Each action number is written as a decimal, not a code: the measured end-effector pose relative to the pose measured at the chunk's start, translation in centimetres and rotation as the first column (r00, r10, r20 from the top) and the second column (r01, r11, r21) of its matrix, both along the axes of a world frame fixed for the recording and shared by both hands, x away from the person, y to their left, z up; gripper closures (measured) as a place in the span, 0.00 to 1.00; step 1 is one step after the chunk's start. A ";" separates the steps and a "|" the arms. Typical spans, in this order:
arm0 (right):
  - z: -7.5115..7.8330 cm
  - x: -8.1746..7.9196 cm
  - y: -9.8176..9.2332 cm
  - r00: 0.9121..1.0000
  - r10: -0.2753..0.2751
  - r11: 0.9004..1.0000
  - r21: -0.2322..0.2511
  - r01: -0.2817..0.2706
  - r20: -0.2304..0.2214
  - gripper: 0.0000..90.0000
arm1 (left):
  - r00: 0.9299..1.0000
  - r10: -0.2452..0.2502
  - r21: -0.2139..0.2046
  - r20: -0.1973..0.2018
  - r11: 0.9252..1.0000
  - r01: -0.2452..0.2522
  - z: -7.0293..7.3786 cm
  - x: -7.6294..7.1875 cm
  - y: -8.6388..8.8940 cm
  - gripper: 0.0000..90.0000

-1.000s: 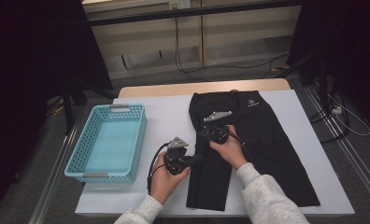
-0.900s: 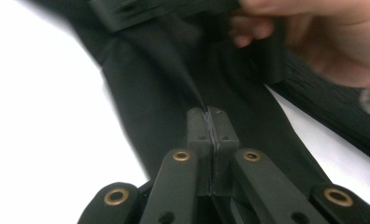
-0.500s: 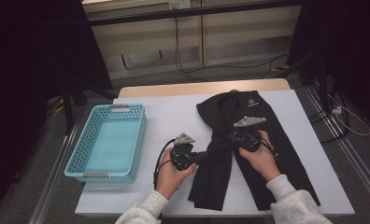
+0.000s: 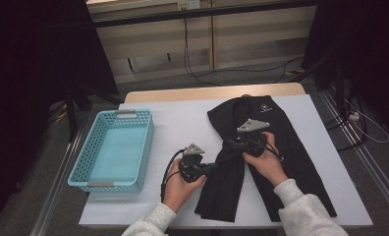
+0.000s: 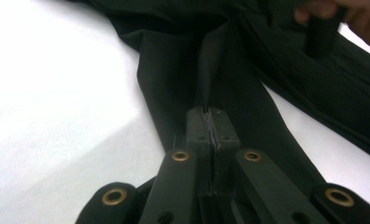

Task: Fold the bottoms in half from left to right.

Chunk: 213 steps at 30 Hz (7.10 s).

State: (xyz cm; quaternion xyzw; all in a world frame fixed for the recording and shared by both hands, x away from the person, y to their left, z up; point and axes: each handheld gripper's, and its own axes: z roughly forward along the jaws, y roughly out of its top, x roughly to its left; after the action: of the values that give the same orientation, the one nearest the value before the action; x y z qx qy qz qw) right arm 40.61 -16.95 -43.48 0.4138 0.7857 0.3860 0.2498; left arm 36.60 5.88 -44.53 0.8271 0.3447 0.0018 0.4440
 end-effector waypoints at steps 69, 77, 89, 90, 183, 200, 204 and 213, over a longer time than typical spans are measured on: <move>0.7 -3.0 -10.8 0.976 -0.190 0.981 0.013 0.192 -0.104 0.33 | 0.996 0.053 0.025 0.074 0.998 -0.055 1.1 3.7 4.9 0.28; 0.2 -5.4 -11.3 0.976 -0.200 0.978 0.040 0.204 -0.084 0.29 | 0.995 0.073 0.046 0.073 0.996 -0.076 0.3 4.0 5.8 0.24; -0.4 -9.9 -13.0 0.966 -0.237 0.970 0.040 0.242 -0.107 0.27 | 0.995 0.053 0.071 0.090 0.996 -0.060 0.2 4.8 5.0 0.21; -0.4 -10.2 -13.0 0.966 -0.236 0.969 0.045 0.242 -0.107 0.28 | 0.995 0.049 0.073 0.089 0.996 -0.056 0.3 4.9 5.0 0.21; -0.7 -17.0 -17.0 0.979 -0.090 0.994 0.049 0.101 -0.183 0.93 | 0.994 0.075 0.127 0.082 0.988 -0.085 0.1 5.2 6.7 0.21; -0.3 -16.6 -15.5 0.986 -0.091 0.995 0.037 0.098 -0.138 0.71 | 0.994 0.075 0.131 0.081 0.988 -0.085 0.0 5.1 6.6 0.20; -0.4 -16.4 -14.8 0.986 -0.091 0.995 0.035 0.097 -0.141 0.59 | 0.994 0.069 0.134 0.081 0.988 -0.079 0.1 5.1 6.6 0.19; -1.0 -16.1 -13.6 0.985 -0.085 0.995 0.044 0.092 -0.153 0.51 | 0.995 0.063 0.137 0.079 0.988 -0.074 0.1 5.1 6.6 0.19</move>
State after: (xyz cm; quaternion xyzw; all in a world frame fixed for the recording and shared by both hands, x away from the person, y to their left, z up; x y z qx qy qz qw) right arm 24.54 -30.58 -44.48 0.4826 0.7731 0.3620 0.1960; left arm 41.66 12.52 -44.42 0.8432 0.3551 0.0722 0.3971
